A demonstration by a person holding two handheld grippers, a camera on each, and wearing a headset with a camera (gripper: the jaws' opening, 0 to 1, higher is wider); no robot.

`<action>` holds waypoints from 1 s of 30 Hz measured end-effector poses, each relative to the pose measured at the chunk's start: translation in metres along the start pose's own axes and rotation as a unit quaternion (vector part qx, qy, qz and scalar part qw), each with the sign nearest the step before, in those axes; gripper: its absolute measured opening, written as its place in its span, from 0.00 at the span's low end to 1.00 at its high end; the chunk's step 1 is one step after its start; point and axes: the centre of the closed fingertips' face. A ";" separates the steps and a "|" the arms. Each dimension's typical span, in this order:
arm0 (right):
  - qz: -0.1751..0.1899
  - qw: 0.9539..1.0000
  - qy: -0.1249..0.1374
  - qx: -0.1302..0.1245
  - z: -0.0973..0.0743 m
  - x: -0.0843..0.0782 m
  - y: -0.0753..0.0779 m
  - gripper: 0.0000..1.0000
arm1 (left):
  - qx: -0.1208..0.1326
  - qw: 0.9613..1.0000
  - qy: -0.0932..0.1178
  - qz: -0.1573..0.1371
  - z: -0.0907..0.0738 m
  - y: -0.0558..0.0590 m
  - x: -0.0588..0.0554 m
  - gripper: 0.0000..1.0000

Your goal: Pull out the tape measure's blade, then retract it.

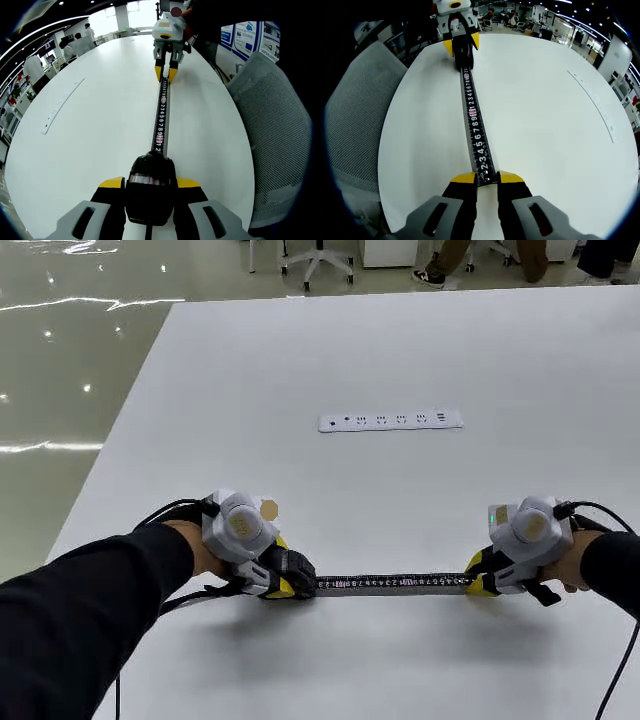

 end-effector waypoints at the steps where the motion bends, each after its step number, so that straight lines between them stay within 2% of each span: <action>1: 0.000 1.000 0.000 0.000 -0.001 0.000 -0.001 0.10 | 0.000 1.000 0.000 0.000 0.000 0.000 0.000 0.33; 30: 0.002 1.000 -0.001 0.004 -0.004 0.001 -0.004 0.10 | 0.000 1.000 0.005 0.000 0.001 0.001 0.001 0.33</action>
Point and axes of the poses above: the centre of the closed fingertips' face, and the gripper's own axes: z roughly forward along the fingers, y roughly to its right, x roughly out of its top, and after that the axes turned 14 degrees about y, right-handed
